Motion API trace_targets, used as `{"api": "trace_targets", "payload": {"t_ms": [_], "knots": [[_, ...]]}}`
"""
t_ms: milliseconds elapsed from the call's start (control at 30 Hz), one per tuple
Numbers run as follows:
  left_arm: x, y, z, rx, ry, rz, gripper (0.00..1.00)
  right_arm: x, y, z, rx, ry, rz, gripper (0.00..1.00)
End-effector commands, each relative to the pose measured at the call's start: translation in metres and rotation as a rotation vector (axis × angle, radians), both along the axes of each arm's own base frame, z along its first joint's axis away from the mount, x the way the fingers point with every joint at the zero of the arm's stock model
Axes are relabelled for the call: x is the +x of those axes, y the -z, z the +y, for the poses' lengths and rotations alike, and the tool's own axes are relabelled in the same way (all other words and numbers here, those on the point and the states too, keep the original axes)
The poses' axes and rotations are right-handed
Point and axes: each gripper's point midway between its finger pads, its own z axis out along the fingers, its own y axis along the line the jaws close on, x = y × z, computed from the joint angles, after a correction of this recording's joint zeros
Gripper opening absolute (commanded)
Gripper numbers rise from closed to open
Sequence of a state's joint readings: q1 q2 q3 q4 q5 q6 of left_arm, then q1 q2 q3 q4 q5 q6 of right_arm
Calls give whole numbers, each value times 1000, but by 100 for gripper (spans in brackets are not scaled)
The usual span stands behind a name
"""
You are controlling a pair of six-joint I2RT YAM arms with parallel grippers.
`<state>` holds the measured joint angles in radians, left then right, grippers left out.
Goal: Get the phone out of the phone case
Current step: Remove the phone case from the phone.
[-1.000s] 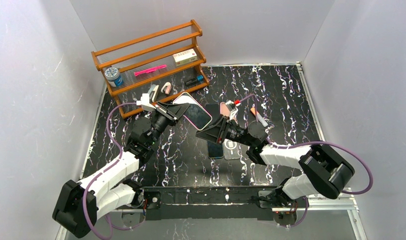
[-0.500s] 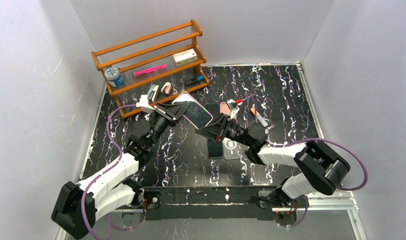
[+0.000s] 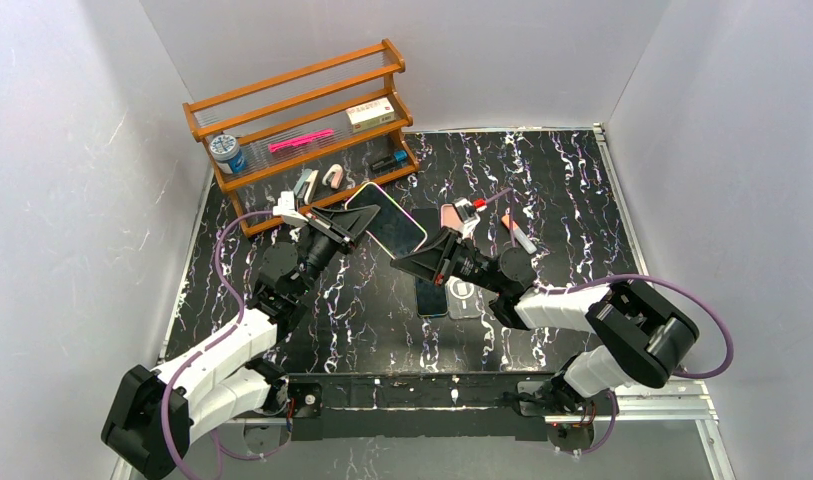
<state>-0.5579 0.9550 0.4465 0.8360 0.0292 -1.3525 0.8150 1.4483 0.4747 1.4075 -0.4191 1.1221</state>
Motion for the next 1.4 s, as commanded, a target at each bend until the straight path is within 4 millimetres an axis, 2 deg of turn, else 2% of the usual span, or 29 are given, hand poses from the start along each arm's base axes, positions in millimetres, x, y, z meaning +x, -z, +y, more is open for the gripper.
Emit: {"api": "trace_targets", "payload": {"t_ms": [0, 133, 467, 733, 867, 1033, 1167, 1267, 1367], "knots": [[-6, -13, 0, -46, 16, -3, 0, 2, 7, -3, -56, 68, -245, 5], [-4, -8, -6, -26, 37, 38, 0, -1, 18, 1, -138, 39, -374, 1], [-5, -2, -13, -20, 75, 86, 0, 6, 23, 3, -303, 59, -751, 1], [-4, -2, -13, 6, 74, 68, 0, 8, 21, 9, -335, 23, -808, 1], [-4, -10, -11, 68, 78, -7, 0, 15, 28, 5, -376, 46, -773, 2], [6, -15, 5, 179, 116, -98, 0, 15, 44, -14, -452, 41, -712, 32], [0, -13, -1, 292, 240, -182, 0, 8, 50, -30, -470, 35, -695, 52], [-11, -15, -12, 372, 351, -263, 0, -5, 48, -35, -454, -10, -711, 60], [-21, -21, -18, 406, 433, -333, 0, -11, 47, -35, -456, -48, -717, 62]]}}
